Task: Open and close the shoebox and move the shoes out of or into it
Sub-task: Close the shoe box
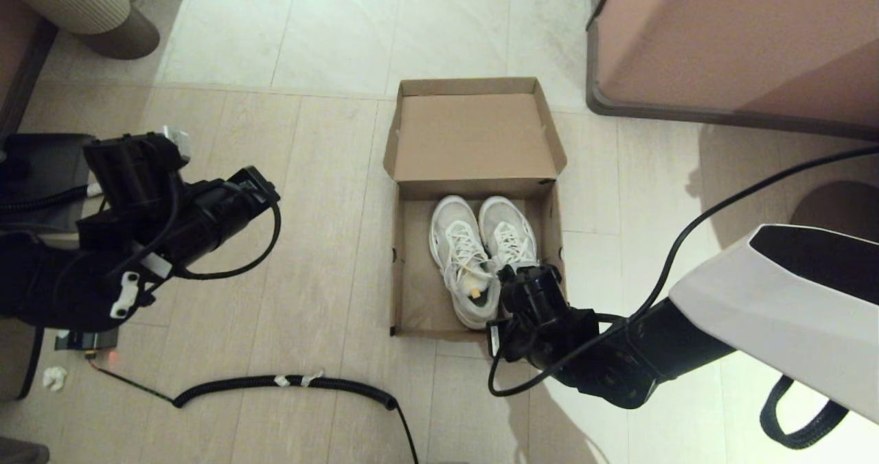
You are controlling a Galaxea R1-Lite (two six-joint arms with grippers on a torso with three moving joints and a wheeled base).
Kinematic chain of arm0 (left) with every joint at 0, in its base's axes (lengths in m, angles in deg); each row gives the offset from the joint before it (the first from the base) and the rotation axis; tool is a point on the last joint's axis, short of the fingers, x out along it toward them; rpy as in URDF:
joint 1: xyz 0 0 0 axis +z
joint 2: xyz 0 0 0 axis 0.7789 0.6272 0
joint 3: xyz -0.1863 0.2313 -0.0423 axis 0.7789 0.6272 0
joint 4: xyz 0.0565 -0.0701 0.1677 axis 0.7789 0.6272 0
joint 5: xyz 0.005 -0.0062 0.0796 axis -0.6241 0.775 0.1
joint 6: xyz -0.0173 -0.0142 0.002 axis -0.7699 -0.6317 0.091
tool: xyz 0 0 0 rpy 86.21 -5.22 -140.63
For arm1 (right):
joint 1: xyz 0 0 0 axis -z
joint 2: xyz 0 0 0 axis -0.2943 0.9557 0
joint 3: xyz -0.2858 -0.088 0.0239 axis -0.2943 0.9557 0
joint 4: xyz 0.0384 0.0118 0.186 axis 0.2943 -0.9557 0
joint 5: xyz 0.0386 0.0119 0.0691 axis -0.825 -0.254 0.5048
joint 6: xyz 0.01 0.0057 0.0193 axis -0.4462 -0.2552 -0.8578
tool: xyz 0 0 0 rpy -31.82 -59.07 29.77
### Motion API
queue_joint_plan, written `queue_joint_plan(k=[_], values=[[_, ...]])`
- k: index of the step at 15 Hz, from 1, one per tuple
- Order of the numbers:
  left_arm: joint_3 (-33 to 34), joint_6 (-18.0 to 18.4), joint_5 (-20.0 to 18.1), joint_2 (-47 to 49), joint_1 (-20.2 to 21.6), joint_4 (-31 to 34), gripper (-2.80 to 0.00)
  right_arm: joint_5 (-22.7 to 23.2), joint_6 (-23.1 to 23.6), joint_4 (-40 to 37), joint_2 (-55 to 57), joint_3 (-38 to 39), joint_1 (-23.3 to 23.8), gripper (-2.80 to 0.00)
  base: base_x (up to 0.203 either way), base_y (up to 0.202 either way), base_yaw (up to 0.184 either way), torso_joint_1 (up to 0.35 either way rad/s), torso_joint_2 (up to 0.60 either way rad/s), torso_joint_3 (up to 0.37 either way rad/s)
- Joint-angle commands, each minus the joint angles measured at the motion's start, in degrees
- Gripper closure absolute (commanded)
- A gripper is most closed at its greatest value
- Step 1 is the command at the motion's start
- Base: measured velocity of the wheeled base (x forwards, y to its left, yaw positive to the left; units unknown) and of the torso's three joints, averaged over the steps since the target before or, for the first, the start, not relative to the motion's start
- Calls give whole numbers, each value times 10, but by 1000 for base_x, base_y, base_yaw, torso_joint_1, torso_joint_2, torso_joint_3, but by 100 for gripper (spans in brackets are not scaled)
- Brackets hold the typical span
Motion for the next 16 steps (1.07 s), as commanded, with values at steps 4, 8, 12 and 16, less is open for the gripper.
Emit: queue_joint_plan(k=[4, 8, 12, 16], values=[[-8, 1, 0, -3, 0, -3, 0, -3, 3, 7, 69, -37, 1, 0, 0, 0, 0, 0, 0, 0], [-13, 2, 1, -18, 1, -3, 0, -1, 32, 30, 90, -66, 24, 0, 0, 0, 0, 0, 0, 0], [-15, 1, 1, -19, 2, -4, 0, -1, 51, 27, 99, -90, 41, 0, 0, 0, 0, 0, 0, 0], [-28, 1, 1, -9, 2, -3, 0, 0, 55, 12, 111, -101, 67, 0, 0, 0, 0, 0, 0, 0]])
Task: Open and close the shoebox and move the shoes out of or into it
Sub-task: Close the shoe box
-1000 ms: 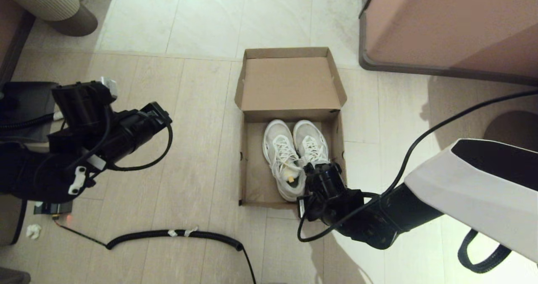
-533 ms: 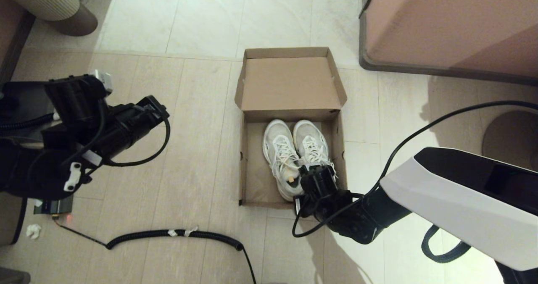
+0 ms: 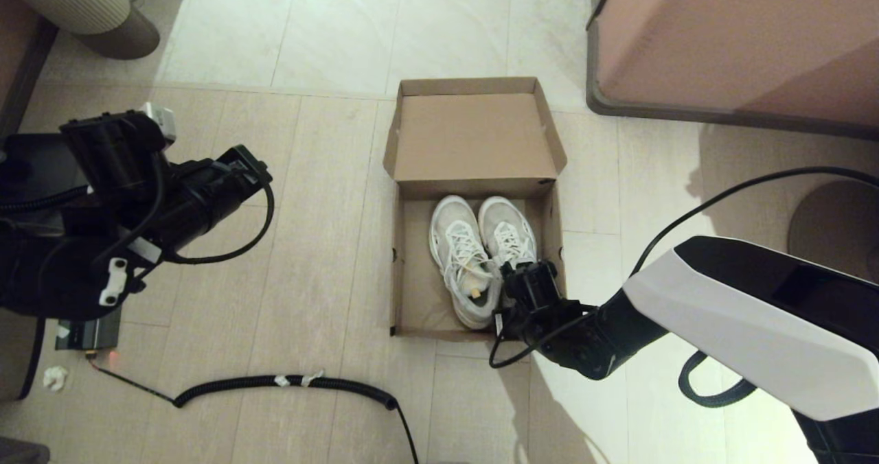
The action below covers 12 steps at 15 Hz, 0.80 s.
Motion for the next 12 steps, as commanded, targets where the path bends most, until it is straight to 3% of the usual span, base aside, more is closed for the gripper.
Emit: queue_joint_plan(k=[1, 5, 12], values=[[-2, -2, 0, 4, 0, -3, 0, -1, -1, -10, 7, -1, 5, 0, 0, 0, 0, 0, 0, 0], [-3, -2, 0, 7, 0, -3, 0, 1, 22, -20, -9, 29, 2, 0, 0, 0, 0, 0, 0, 0], [-3, -3, 0, 0, 2, -4, 0, 16, 23, -53, -36, 77, -18, 0, 0, 0, 0, 0, 0, 0]])
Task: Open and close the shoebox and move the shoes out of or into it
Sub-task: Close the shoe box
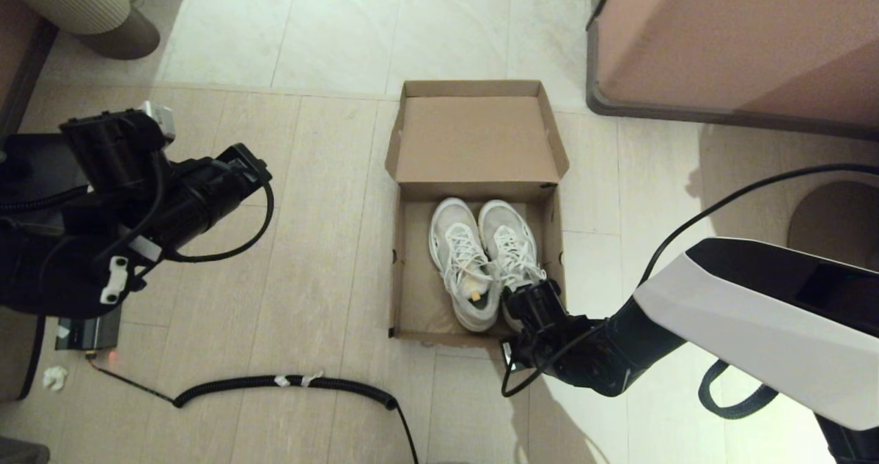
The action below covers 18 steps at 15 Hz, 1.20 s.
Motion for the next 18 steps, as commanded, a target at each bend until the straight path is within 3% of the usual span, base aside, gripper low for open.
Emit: queue_joint_plan(k=[1, 7, 9, 11, 13, 15, 18], values=[[0, -2, 1, -1, 0, -2, 0, -1, -1, 1, -5, 8, -3, 0, 0, 0, 0, 0, 0, 0], [-5, -1, -10, 3, -1, -2, 0, 1, -5, 2, -57, 69, -11, 0, 0, 0, 0, 0, 0, 0], [-57, 1, -41, 10, -1, 5, 0, 19, -7, -5, -108, 61, -7, 0, 0, 0, 0, 0, 0, 0], [-140, 1, -63, 30, -1, 38, 0, 43, -8, -65, -177, 23, 3, 0, 0, 0, 0, 0, 0, 0], [-228, 0, -82, 66, -1, 86, 0, 79, -17, -158, -244, -51, 25, 0, 0, 0, 0, 0, 0, 0], [-292, -3, -112, 133, 0, 105, 0, 122, -34, -197, -266, -105, 91, 0, 0, 0, 0, 0, 0, 0], [-416, -37, -153, 248, 4, 113, 0, 263, -59, -201, -235, -184, 193, 0, 0, 0, 0, 0, 0, 0]])
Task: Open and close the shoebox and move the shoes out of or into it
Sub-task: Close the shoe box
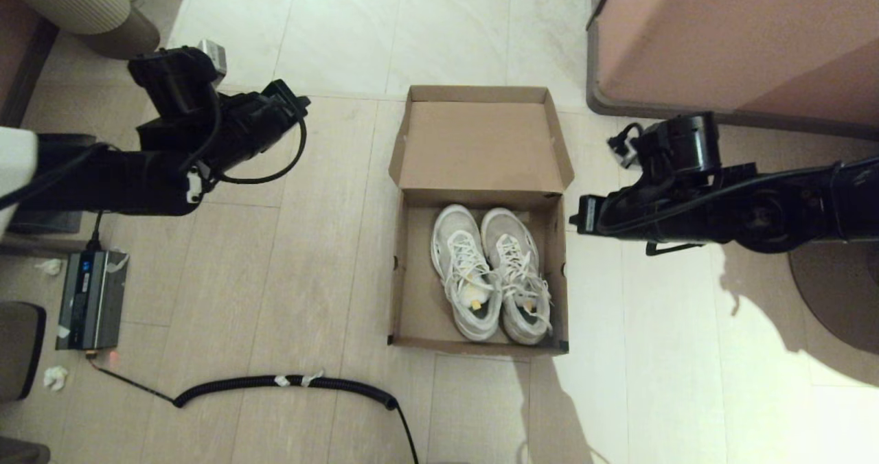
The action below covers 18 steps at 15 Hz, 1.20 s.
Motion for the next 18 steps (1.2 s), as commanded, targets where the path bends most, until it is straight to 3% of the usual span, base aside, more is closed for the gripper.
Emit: queue_joint_plan(k=[1, 2, 3, 4, 8, 10, 12, 14, 18], values=[[-84, -24, -29, 104, 6, -2, 0, 72, -16, 5, 36, -64, 48, 0, 0, 0, 0, 0, 0, 0], [-118, -48, -76, 139, 10, -5, 0, 100, -29, 12, 76, -106, 66, 0, 0, 0, 0, 0, 0, 0], [-132, -71, -161, 160, 15, -11, 0, 123, -42, 30, 124, -152, 85, 0, 0, 0, 0, 0, 0, 0], [-136, -97, -217, 179, 17, -24, 0, 137, -52, 57, 165, -189, 99, 0, 0, 0, 0, 0, 0, 0], [-140, -196, -292, 233, 20, -189, 0, 163, -128, 144, 283, -317, 138, 0, 0, 0, 0, 0, 0, 0], [-140, -209, -305, 254, 12, -222, 0, 163, -153, 178, 296, -326, 157, 0, 0, 0, 0, 0, 0, 0], [-140, -184, -304, 268, 1, -224, 0, 149, -155, 240, 314, -326, 164, 0, 0, 0, 0, 0, 0, 0], [-140, -173, -303, 284, -10, -223, 0, 130, -185, 253, 327, -326, 161, 0, 0, 0, 0, 0, 0, 0], [-140, -162, -293, 297, -11, -224, 0, 146, -221, 257, 341, -326, 149, 0, 0, 0, 0, 0, 0, 0]])
